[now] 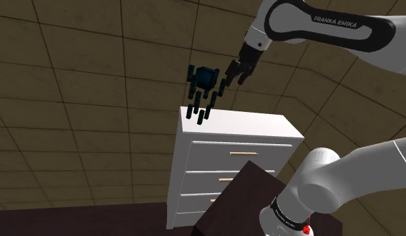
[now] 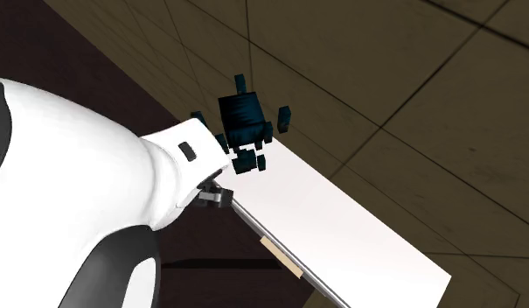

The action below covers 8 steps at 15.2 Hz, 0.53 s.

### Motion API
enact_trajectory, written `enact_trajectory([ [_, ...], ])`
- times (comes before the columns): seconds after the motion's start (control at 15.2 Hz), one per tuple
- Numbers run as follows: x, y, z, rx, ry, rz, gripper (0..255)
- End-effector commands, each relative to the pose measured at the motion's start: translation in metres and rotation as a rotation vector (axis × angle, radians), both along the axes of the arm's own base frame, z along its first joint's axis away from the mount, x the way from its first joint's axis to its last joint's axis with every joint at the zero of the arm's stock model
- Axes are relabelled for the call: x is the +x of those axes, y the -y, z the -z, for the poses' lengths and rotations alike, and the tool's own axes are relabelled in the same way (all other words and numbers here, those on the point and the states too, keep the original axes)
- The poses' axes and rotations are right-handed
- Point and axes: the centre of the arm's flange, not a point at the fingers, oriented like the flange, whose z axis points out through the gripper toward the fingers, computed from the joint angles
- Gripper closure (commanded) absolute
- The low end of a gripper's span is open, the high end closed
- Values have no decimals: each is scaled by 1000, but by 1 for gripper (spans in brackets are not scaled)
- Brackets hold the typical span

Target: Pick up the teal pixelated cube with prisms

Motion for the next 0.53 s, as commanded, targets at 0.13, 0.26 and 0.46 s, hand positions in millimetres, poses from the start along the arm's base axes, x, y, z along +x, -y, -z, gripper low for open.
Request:
enact_trajectory([
  [0.13, 40, 32, 4, -7, 7, -7, 0],
  [0.26, 61, 48, 5, -10, 10, -10, 0],
  [0.46, 91, 71, 6, -15, 16, -15, 0],
])
